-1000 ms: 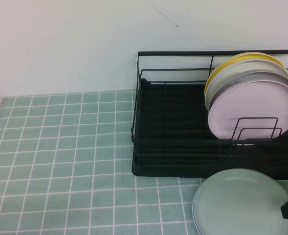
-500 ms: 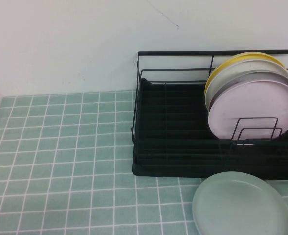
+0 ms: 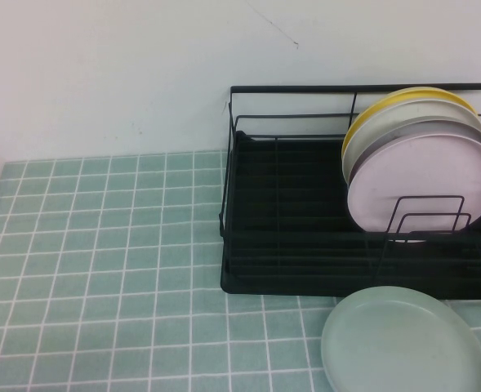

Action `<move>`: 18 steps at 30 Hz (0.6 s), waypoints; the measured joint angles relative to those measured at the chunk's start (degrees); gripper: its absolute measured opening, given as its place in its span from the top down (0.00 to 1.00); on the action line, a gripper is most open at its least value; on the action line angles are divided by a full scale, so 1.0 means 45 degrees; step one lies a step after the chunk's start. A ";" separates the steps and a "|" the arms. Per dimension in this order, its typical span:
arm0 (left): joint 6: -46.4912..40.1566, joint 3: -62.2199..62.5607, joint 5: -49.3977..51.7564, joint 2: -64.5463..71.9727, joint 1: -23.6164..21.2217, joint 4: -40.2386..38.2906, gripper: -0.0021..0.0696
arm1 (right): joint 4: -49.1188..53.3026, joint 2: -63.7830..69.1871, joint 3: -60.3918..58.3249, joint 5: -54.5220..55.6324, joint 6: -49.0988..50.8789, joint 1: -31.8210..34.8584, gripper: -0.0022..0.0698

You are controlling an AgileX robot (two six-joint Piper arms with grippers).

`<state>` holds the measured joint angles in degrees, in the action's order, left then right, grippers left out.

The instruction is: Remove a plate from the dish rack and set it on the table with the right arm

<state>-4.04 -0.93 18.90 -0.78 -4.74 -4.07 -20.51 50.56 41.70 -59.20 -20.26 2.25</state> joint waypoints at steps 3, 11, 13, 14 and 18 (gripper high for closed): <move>0.0000 0.0000 0.0000 0.0000 0.0000 0.0000 0.98 | 0.0561 -0.1611 0.0000 -0.0465 0.0006 0.0000 0.97; 0.0000 0.0000 0.0000 0.0000 0.0000 0.0000 0.98 | 0.1783 -0.4865 0.0000 -0.0831 0.0026 0.0000 0.97; 0.0000 0.0000 0.0000 0.0000 0.0000 0.0000 0.98 | 0.2389 -0.5192 0.0000 -0.0750 0.0210 0.0000 0.97; 0.0000 0.0000 0.0000 0.0000 0.0000 0.0000 0.98 | 0.2643 -0.5276 -0.0073 -0.0438 0.0366 0.0000 0.97; 0.0000 0.0000 0.0000 0.0000 0.0000 0.0000 0.98 | 0.3215 -0.5731 -0.1539 0.2724 0.0592 0.0051 0.97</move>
<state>-4.04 -0.93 18.90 -0.78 -4.74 -4.07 -6.04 24.77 34.77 -46.94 -17.59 2.48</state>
